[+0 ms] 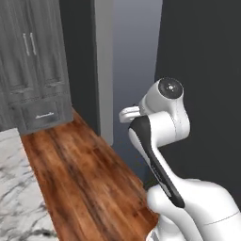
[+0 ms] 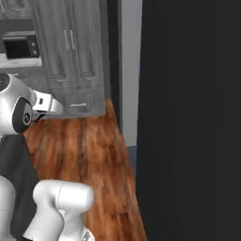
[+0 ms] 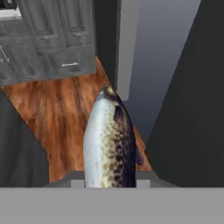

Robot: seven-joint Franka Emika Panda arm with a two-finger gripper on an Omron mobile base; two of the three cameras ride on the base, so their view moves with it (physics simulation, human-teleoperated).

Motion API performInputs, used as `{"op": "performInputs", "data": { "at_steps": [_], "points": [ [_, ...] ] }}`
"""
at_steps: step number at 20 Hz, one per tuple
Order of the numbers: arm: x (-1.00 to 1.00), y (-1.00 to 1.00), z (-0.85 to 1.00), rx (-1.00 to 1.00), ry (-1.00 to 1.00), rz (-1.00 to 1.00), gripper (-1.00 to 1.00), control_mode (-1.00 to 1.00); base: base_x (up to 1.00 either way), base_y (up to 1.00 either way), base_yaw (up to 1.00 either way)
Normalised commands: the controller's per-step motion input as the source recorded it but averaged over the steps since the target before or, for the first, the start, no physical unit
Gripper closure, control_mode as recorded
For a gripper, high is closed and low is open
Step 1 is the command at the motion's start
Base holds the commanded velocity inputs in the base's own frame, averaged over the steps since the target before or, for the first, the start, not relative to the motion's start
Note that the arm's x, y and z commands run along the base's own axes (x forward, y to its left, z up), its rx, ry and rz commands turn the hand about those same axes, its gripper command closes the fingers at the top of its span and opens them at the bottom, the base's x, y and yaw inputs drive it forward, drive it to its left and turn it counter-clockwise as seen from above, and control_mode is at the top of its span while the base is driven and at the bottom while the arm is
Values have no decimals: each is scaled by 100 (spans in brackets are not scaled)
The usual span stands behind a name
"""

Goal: Take the fish out of the fridge, briefly rinse it in the sink, and place it on the tray next to the sink.

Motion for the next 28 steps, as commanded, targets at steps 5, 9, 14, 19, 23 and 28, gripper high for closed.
{"op": "performInputs", "data": {
  "at_steps": [5, 9, 14, 19, 23, 28],
  "points": [
    [0, 0, 0, 0, 0, 0, 100, 100, 94, -55, 4],
    [0, 0, 0, 0, 0, 0, 100, 100, 100, 8, 9],
    [0, 0, 0, 0, 0, 0, 100, 100, 100, 37, 6],
    [0, 0, 0, 0, 0, 0, 100, 100, 100, 42, 3],
    [0, 0, 0, 0, 0, 0, 100, 100, 100, 43, 1],
    [0, 0, 0, 0, 0, 0, 100, 100, 100, 42, 0]
  ]
}}
